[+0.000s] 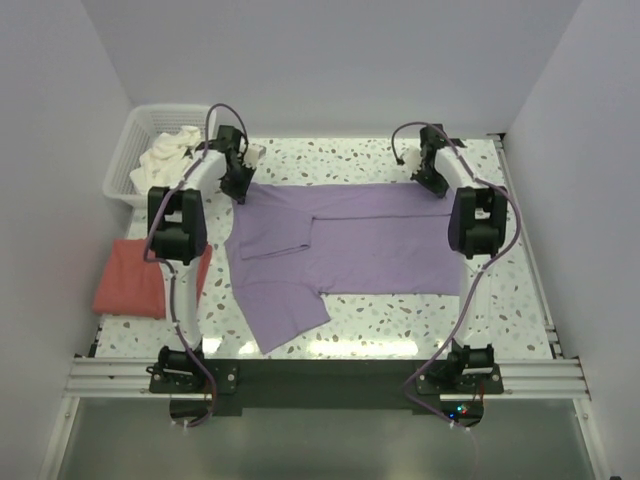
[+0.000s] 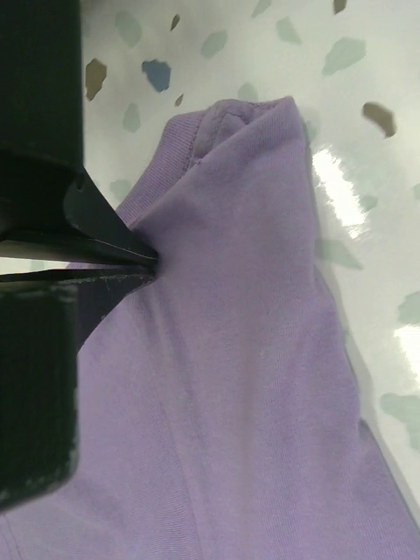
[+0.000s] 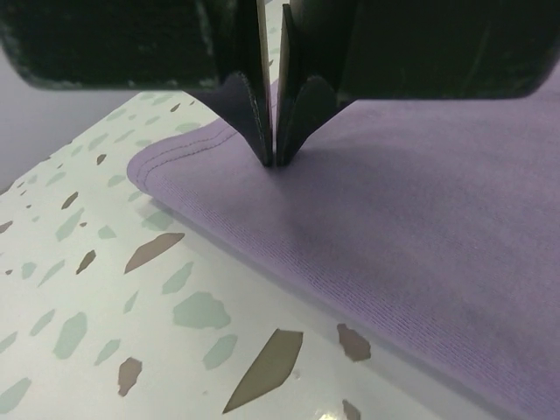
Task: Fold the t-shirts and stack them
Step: Fold the tshirt
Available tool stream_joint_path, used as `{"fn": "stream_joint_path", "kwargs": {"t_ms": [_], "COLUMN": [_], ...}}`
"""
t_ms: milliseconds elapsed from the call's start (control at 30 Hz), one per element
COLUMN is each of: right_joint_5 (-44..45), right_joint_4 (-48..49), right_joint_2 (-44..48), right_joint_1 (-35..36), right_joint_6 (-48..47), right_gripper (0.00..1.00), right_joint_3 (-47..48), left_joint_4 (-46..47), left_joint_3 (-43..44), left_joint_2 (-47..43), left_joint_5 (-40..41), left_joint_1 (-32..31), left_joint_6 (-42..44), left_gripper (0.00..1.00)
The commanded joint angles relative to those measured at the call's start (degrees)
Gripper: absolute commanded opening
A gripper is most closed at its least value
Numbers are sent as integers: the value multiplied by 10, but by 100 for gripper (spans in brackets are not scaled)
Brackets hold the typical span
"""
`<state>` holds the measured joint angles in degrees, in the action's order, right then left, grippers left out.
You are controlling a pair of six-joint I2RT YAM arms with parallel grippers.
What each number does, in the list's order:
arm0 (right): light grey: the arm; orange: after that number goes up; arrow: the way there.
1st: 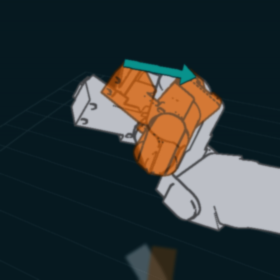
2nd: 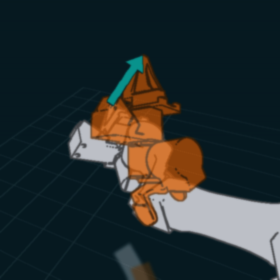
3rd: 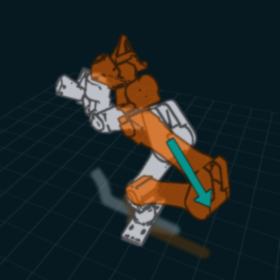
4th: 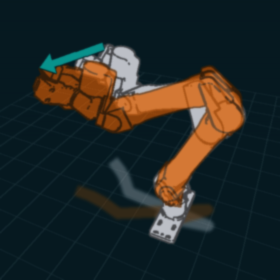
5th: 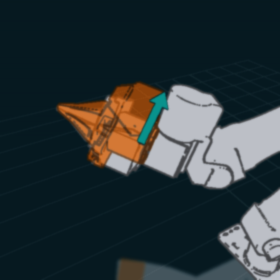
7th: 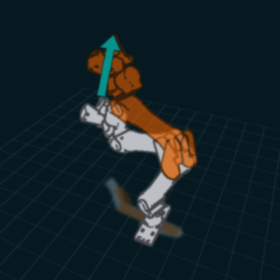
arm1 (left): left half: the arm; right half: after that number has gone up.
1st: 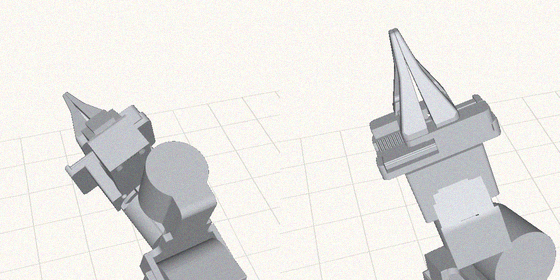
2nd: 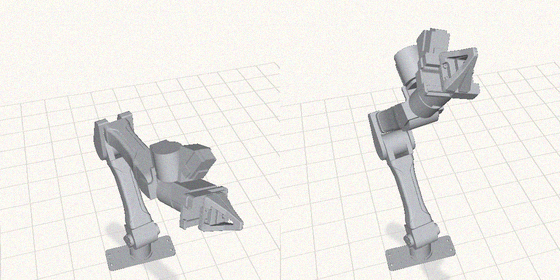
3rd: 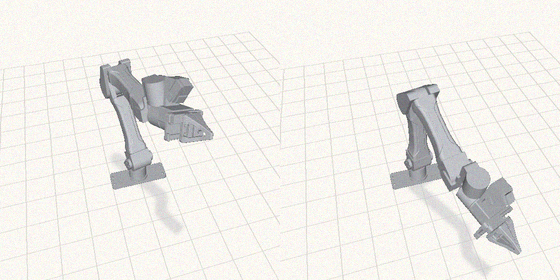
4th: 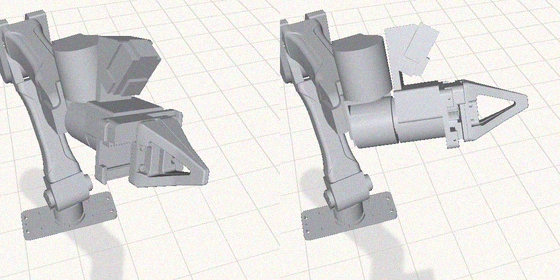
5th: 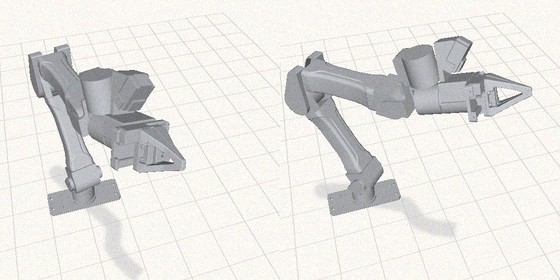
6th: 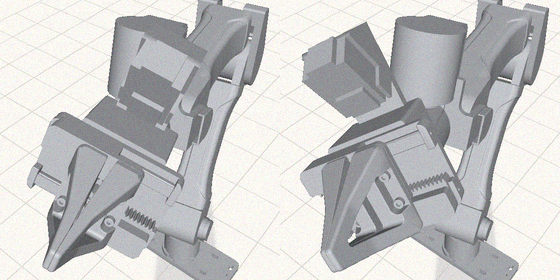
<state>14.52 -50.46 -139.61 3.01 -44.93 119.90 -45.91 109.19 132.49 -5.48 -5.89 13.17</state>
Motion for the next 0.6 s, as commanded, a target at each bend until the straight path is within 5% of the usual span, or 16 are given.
{"fn": "stream_joint_path", "kwargs": {"t_ms": [0, 200, 333, 533, 567], "right_joint_5": [18, 2, -42, -138, -144], "right_joint_4": [36, 66, 67, 5, -9], "right_joint_2": [-16, 10, 70, 208, 232], "right_joint_1": [2, 3, 3, 4, 4], "right_joint_6": [11, 35, 53, 63, 48], "right_gripper": [9, 11, 17, 40, 57], "right_joint_3": [19, 30, 29, -11, -25], "left_joint_4": [33, 57, 64, 76, 75], "left_joint_3": [39, 67, 62, -10, -48], "left_joint_2": [44, 27, -34, -194, -217], "left_joint_5": [35, -1, -94, -196, -203], "left_joint_1": [13, 16, 16, 16, 16], "left_joint_6": [12, 10, 21, 69, 80], "left_gripper": [10, 13, 22, 44, 50]}}
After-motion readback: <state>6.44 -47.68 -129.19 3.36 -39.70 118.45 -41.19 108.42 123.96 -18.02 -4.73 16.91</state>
